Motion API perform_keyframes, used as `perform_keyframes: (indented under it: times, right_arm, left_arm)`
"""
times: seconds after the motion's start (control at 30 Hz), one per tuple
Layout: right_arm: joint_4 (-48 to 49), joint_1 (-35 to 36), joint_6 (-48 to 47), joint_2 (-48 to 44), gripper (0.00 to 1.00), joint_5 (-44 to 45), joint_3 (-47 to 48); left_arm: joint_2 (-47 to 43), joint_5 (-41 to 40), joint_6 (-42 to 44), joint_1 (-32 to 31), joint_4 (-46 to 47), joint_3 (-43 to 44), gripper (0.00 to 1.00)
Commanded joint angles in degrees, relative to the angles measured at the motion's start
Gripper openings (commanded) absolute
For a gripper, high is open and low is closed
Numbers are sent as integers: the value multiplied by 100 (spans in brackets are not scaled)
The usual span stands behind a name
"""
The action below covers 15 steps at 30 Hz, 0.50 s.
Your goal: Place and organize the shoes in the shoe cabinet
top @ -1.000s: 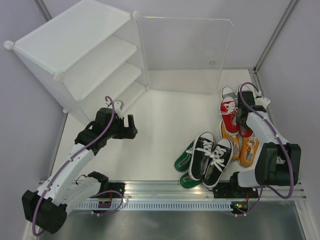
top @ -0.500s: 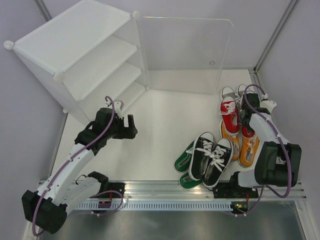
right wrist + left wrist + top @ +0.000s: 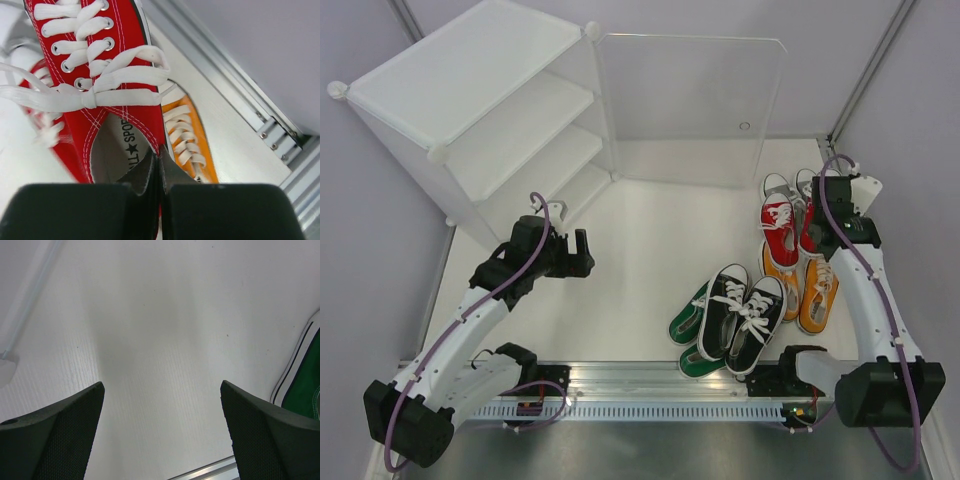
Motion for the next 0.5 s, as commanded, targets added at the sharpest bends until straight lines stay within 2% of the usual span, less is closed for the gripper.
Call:
perform_keyframes:
  times: [0.0,0.13,0.23,0.27,0.37,0.47]
  right_arm:
    - [35,653,-310,-282,1,-613,601]
    - [16,1444,-294,-484,0,-1474,813]
    - [157,2217,-153,-459,0,-1653,796]
    - [218,2715,-57,-406,0,-1627,769]
    - [692,3734,58,-20,1,-1583,664]
    - [1568,4299,59,629,1,-1670,655]
  left_arm:
    - [-7,-251,183,20,194,-4,100]
    - [-7,-295,191,20,185,-13,100]
    - [46,-312,191,20,185,-4,100]
    - [64,-312,183,20,185,-4,100]
    - [81,-330,183,20,176,-4,100]
    - [90,-356,183,20,185,-13,100]
